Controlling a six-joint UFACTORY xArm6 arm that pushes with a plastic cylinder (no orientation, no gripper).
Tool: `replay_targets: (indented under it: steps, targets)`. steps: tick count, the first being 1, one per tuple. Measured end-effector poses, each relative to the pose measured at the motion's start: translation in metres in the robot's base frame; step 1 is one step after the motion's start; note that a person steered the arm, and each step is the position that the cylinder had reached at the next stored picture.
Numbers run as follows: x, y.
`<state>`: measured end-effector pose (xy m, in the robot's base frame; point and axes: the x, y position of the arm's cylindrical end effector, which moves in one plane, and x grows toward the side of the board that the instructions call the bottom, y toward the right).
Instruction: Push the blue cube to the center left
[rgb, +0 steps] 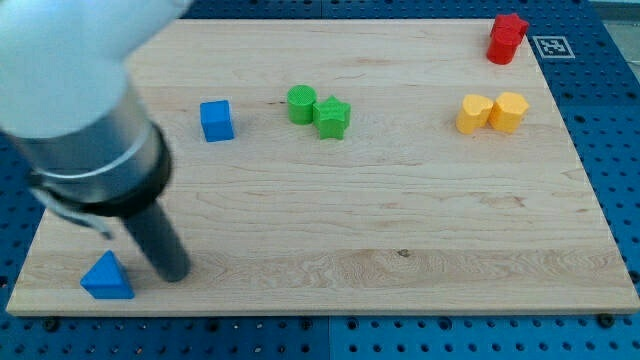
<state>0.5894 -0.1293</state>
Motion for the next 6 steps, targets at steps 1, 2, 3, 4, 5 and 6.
replay_targets:
  steps: [1, 2, 3, 4, 5, 6]
  targets:
    - [-0.012, 0.055]
    - [-0.042, 0.087]
    - [-0.075, 0.092]
    - [-0.107, 0.081]
    - [-0.146, 0.058]
    - [-0.179, 0.036]
